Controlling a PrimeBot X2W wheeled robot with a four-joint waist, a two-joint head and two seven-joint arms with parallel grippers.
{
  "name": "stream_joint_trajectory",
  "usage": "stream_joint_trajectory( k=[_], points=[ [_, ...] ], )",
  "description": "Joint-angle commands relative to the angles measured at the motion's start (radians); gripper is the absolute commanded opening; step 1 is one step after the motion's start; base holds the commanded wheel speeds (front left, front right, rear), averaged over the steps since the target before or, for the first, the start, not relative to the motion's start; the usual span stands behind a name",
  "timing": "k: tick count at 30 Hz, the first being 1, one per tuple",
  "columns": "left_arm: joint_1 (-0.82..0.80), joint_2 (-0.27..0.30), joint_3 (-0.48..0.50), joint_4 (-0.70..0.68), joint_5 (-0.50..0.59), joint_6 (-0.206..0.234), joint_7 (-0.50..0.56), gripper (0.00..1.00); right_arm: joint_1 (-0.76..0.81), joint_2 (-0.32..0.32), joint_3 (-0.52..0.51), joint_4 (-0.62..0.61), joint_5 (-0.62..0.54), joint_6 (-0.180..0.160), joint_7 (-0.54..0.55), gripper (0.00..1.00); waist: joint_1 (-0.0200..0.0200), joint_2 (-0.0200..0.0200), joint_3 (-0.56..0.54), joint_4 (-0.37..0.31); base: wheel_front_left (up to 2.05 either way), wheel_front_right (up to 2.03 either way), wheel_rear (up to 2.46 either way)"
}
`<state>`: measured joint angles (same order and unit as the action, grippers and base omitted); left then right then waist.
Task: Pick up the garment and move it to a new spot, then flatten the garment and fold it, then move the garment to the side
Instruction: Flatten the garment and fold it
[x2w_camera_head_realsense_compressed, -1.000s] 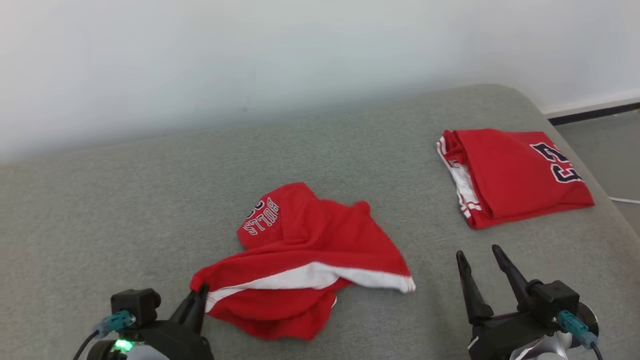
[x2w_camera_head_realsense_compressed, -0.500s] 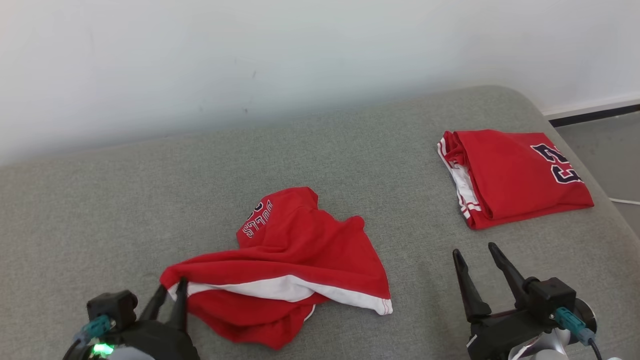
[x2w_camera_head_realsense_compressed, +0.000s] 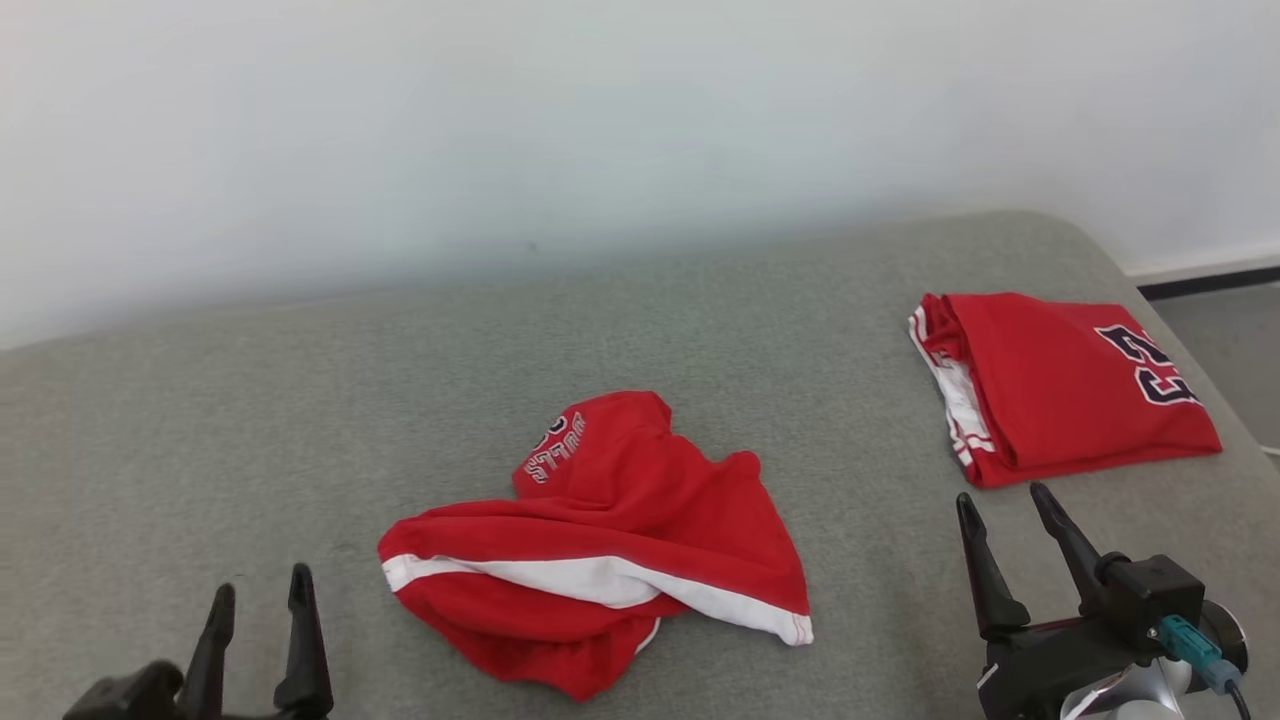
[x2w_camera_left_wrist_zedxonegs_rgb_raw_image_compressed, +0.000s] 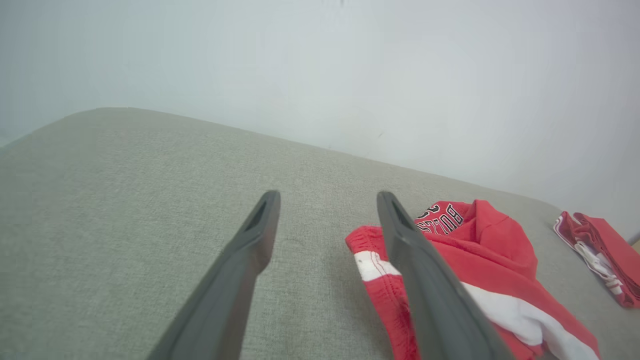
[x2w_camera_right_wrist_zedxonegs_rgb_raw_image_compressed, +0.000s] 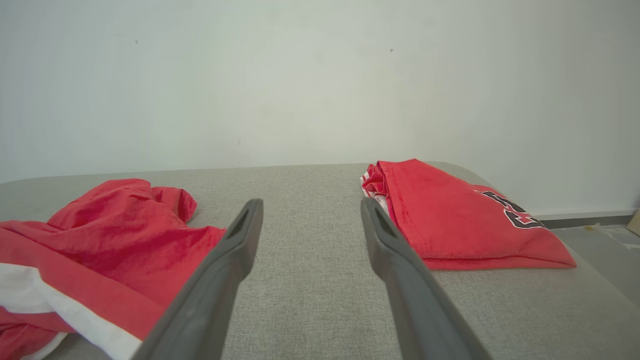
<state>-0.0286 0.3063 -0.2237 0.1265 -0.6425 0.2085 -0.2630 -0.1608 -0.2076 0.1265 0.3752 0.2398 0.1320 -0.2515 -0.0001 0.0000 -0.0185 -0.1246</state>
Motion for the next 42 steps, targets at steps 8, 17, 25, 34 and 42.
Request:
stream_joint_trajectory(
  k=[8, 17, 25, 34, 42],
  points=[
    [0.116, -0.100, 0.182, -0.068, 0.196, -0.105, -0.001, 1.00, 0.012, -0.012, 0.008, 0.006, 0.005, -0.003, 0.019, 1.00, 0.0001, 0.0000, -0.055, 0.082, 0.00, 0.00, 0.00],
    [0.146, -0.163, 0.262, -0.032, 0.313, -0.214, -0.001, 1.00, 0.032, -0.001, 0.008, 0.030, 0.014, -0.003, 0.018, 1.00, 0.0001, 0.0000, -0.082, 0.107, 0.00, 0.00, 0.00],
    [0.151, -0.201, 0.288, -0.021, 0.377, -0.271, -0.001, 1.00, 0.065, 0.011, 0.000, 0.047, 0.022, -0.003, 0.014, 1.00, 0.0001, 0.0000, -0.084, 0.103, 0.00, 0.00, 0.00],
    [0.126, -0.221, 0.304, -0.011, 0.407, -0.297, -0.001, 1.00, 0.073, 0.026, -0.004, 0.044, 0.011, -0.003, 0.009, 1.00, 0.0001, 0.0000, -0.072, 0.089, 0.00, 0.00, 0.00],
    [0.117, -0.234, 0.315, 0.004, 0.419, -0.313, -0.001, 1.00, 0.062, 0.031, -0.004, 0.037, 0.005, -0.003, 0.007, 1.00, 0.0001, 0.0000, -0.061, 0.084, 0.00, 0.00, 0.00]
  ],
)
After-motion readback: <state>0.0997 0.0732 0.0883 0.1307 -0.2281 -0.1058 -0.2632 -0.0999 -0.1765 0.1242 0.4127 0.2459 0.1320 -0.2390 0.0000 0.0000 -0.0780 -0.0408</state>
